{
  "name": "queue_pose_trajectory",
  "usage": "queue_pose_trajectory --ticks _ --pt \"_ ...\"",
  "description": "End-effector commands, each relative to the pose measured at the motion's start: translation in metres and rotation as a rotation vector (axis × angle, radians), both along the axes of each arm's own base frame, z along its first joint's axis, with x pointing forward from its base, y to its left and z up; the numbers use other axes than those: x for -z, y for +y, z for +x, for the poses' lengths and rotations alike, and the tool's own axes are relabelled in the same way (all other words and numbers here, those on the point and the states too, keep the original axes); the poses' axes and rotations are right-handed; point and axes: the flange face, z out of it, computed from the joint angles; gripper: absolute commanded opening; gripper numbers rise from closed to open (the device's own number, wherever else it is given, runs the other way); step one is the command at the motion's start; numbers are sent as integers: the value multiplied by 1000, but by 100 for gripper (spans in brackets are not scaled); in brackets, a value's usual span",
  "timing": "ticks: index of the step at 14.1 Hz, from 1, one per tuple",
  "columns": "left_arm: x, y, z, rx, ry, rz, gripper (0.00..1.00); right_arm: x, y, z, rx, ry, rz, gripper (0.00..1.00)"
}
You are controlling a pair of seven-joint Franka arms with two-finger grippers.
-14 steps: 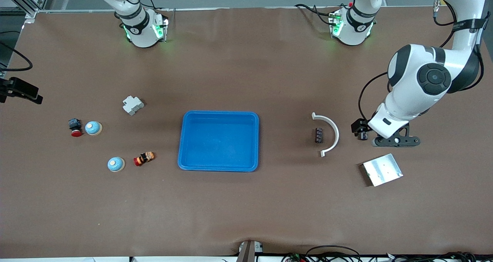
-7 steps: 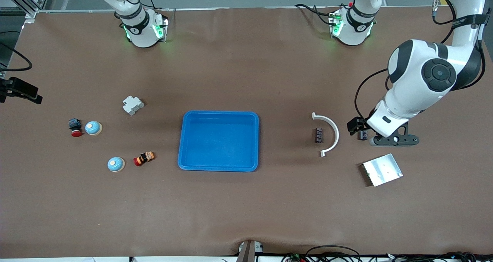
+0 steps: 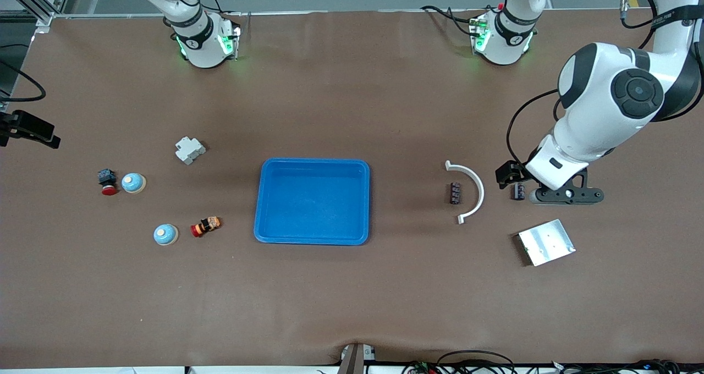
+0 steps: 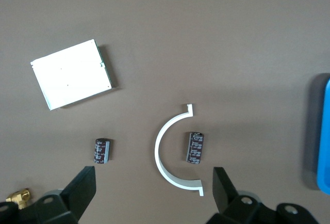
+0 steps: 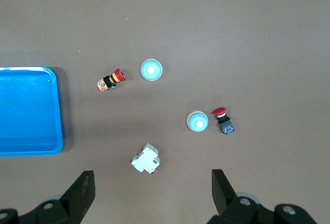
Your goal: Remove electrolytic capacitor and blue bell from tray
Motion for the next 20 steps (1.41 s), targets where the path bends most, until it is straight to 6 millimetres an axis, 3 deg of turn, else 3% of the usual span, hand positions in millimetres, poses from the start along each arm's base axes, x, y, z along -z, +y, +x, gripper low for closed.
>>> queue_pose_trajectory --ticks 1,4,11,13,17,20 --pt "-21 4 -3 -18 -9 -17 100 -7 -4 -5 3 -1 -11 100" --pt "-27 37 1 -53 -15 -14 100 -6 -7 -5 9 -1 -8 100" --pt "-44 44 -9 -70 9 -11 100 -6 -3 -5 1 -1 -5 100" --pt "-64 68 -2 -129 -21 -62 100 -6 -4 -5 3 0 -3 100" --pt "-79 66 -5 -130 -42 -82 100 -7 -1 -5 -2 -2 -3 100" --pt "-101 56 -24 -112 -33 -61 100 -7 0 -5 -5 -1 -4 100"
